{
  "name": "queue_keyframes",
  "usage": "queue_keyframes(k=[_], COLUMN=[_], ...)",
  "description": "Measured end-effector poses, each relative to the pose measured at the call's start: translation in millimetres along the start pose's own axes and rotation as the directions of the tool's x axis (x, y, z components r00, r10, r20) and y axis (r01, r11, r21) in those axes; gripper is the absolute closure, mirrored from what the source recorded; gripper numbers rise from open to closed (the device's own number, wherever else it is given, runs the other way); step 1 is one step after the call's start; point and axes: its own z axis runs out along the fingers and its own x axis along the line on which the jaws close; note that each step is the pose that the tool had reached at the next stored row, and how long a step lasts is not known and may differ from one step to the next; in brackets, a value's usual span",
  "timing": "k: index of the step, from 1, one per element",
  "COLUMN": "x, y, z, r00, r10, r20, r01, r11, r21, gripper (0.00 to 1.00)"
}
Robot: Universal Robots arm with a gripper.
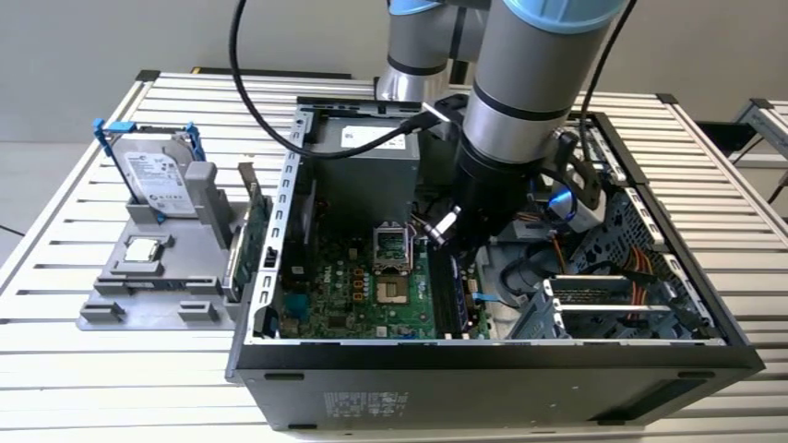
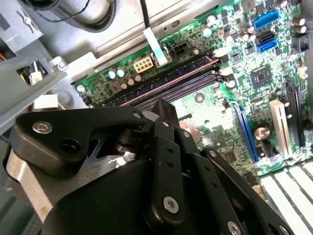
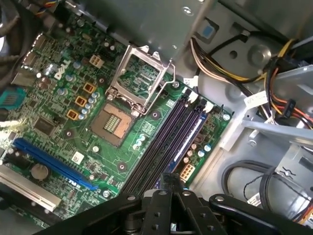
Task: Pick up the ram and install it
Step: 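Press down the ram until it locks into place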
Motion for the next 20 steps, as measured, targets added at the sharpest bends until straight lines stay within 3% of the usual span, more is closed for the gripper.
queue_keyframes(k=[12, 20], x=[0.9, 1.6], y=[0.8, 1.4], z=[0.2, 0.3], r00=[0.9961, 0.9844], r10=[-0.089, -0.176], r20=[-0.0001, -0.0003], r01=[0.089, 0.176], r11=[0.9961, 0.9844], r21=[-0.0012, -0.0025], gripper=[1.0, 1.0])
